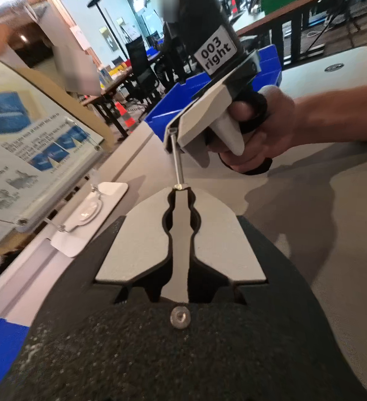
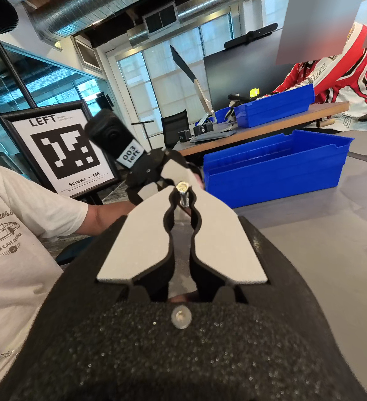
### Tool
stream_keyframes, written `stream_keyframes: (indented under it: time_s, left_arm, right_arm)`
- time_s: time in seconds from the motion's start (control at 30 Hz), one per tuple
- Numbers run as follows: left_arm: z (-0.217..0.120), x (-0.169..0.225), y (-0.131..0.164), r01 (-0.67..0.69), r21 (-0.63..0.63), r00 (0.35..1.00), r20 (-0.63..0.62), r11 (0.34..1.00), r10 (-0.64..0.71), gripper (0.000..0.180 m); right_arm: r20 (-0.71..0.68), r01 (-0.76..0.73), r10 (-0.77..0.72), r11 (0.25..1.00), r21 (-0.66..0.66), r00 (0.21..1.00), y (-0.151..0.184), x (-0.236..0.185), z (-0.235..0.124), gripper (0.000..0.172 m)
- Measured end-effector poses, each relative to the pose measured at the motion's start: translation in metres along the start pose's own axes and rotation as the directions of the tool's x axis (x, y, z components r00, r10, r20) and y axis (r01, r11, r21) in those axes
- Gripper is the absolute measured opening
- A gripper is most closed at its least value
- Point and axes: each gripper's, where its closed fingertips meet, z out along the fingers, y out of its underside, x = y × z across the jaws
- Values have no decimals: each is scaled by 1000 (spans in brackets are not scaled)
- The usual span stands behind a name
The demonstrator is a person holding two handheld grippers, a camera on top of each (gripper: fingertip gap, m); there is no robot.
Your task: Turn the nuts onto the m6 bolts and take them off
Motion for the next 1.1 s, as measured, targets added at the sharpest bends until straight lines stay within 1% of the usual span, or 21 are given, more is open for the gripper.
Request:
stream_keyframes:
  time_s: [0.07,0.13,0.17,0.23,0.3,0.37,0.43,0.5,0.57,0.63,0.67,0.7,0.73,0.8,0.83,0.87,0.9,0.97,1.0,1.07,1.1]
  left_arm:
    - [-2,-1,-3,-31,5,999,23,999,31,10]
    - [-2,0,-3,-19,-9,1000,2,1000,19,10]
    - [-2,3,-3,14,-11,999,-32,1000,-14,10]
    - [-4,11,-7,134,9,981,-145,991,-131,10]
    - [-8,18,-15,284,38,923,-280,958,-263,10]
    - [-13,24,-22,448,17,811,-429,894,-398,9]
    - [-20,28,-31,598,-15,651,-574,802,-496,9]
    - [-27,32,-37,700,-70,488,-679,710,-548,9]
    - [-33,34,-43,772,-127,324,-765,623,-556,9]
    - [-43,35,-51,829,-204,127,-838,521,-530,9]
    - [-45,34,-52,845,-245,44,-854,475,-518,9]
    - [-46,35,-52,848,-279,-13,-861,451,-508,9]
    - [-44,37,-49,843,-291,-23,-859,451,-511,9]
    - [-41,40,-45,836,-284,5,-853,471,-522,9]
    - [-40,39,-44,837,-268,30,-849,477,-528,9]
    - [-38,36,-43,841,-237,74,-840,486,-537,14]
    - [-35,34,-41,841,-200,135,-823,503,-552,18]
    - [-28,29,-35,817,-122,285,-765,564,-578,26]
    - [-24,28,-31,786,-89,371,-723,612,-582,33]
    - [-16,29,-21,671,-36,567,-619,740,-544,39]
    - [-11,27,-14,590,-10,677,-539,807,-501,40]
  right_arm:
    - [3,-3,3,1000,4,1000,-1,0,-1,10]
    - [4,-3,3,1000,1,1000,-1,0,-1,10]
    - [10,-2,2,1000,2,1000,-1,-1,-1,10]
    - [40,3,-3,1000,8,999,-2,-6,-1,10]
    - [69,20,-22,1000,21,997,-5,-13,-1,9]
    - [90,37,-40,999,30,995,-6,-18,-1,9]
    - [121,48,-52,998,41,991,-7,-25,-1,9]
    - [137,67,-73,997,47,988,-8,-29,-1,10]
    - [158,94,-102,994,56,982,-8,-36,0,10]
    - [175,127,-136,990,65,975,-8,-42,1,9]
    - [169,149,-160,986,75,973,-8,-43,1,10]
    - [164,168,-179,983,76,970,-8,-44,2,10]
    - [166,170,-180,983,71,970,-7,-44,2,10]
    - [159,157,-163,986,53,974,-5,-41,2,9]
    - [154,150,-155,988,48,976,-4,-39,2,10]
    - [140,146,-151,988,47,978,-5,-37,2,9]
    - [127,142,-146,989,44,981,-5,-34,2,9]
    - [111,129,-132,991,31,985,-4,-30,1,10]
    - [97,125,-127,992,26,987,-3,-27,1,9]
    - [77,112,-113,994,18,991,-3,-22,2,10]
    - [69,105,-106,994,18,992,-3,-20,2,10]
